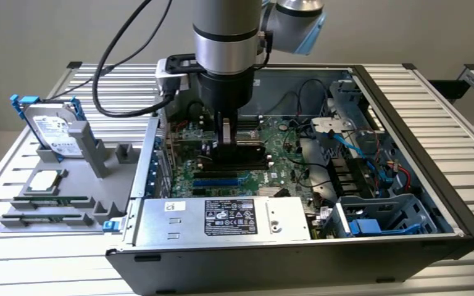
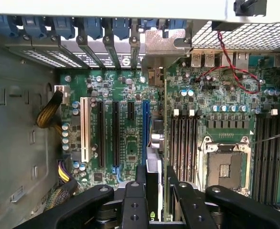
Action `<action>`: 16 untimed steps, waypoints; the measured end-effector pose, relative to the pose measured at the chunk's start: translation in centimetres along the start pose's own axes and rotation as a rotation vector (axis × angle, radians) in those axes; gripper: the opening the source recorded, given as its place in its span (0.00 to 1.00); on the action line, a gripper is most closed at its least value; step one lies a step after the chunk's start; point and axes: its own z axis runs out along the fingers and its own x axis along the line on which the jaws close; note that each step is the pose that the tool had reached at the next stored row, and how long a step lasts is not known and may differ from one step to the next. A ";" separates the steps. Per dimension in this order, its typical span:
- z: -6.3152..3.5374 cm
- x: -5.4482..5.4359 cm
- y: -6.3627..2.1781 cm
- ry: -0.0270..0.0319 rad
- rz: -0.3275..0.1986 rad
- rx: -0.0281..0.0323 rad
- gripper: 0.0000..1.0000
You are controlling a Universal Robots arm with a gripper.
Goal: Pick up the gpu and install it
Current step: 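Insert the gpu into the slot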
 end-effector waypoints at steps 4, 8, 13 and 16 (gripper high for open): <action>0.67 0.0 0.01 0.0003 0.000 -0.0020 0.27; 1.24 0.1 0.02 0.0002 0.000 -0.0048 0.27; 1.66 0.1 0.03 0.0002 0.000 -0.0125 0.27; 1.75 0.1 0.05 0.0007 0.001 -0.0183 0.27</action>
